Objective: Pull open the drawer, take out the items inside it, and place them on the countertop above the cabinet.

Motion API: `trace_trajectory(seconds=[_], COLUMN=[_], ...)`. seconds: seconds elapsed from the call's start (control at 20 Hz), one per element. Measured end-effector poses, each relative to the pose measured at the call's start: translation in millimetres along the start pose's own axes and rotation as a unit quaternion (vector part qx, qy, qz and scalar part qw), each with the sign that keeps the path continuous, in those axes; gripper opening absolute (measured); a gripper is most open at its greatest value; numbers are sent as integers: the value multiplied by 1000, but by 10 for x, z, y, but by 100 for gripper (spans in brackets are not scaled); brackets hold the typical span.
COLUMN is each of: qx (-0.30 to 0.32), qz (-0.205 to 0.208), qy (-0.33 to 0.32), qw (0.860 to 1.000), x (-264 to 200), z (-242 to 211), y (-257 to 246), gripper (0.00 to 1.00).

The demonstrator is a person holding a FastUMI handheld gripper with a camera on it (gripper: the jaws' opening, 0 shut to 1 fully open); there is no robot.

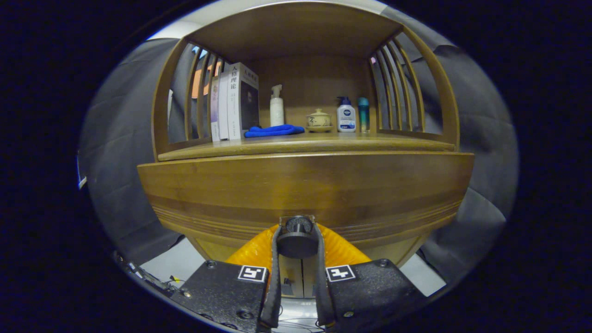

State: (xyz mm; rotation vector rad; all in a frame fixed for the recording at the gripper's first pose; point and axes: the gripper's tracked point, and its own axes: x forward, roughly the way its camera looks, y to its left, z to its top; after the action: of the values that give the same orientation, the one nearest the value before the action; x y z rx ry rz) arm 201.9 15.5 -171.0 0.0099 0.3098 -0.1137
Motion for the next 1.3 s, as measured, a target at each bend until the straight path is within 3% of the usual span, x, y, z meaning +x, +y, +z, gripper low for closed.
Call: trace_trajectory(seconds=[0.75, 1.05, 1.3], qx=[7, 2, 15], qz=[21, 46, 67], qy=[6, 21, 31], qw=[1000, 999, 997], x=[-907, -991, -1150], z=[-355, -390, -330], y=[18, 46, 8], gripper=[33, 34, 47])
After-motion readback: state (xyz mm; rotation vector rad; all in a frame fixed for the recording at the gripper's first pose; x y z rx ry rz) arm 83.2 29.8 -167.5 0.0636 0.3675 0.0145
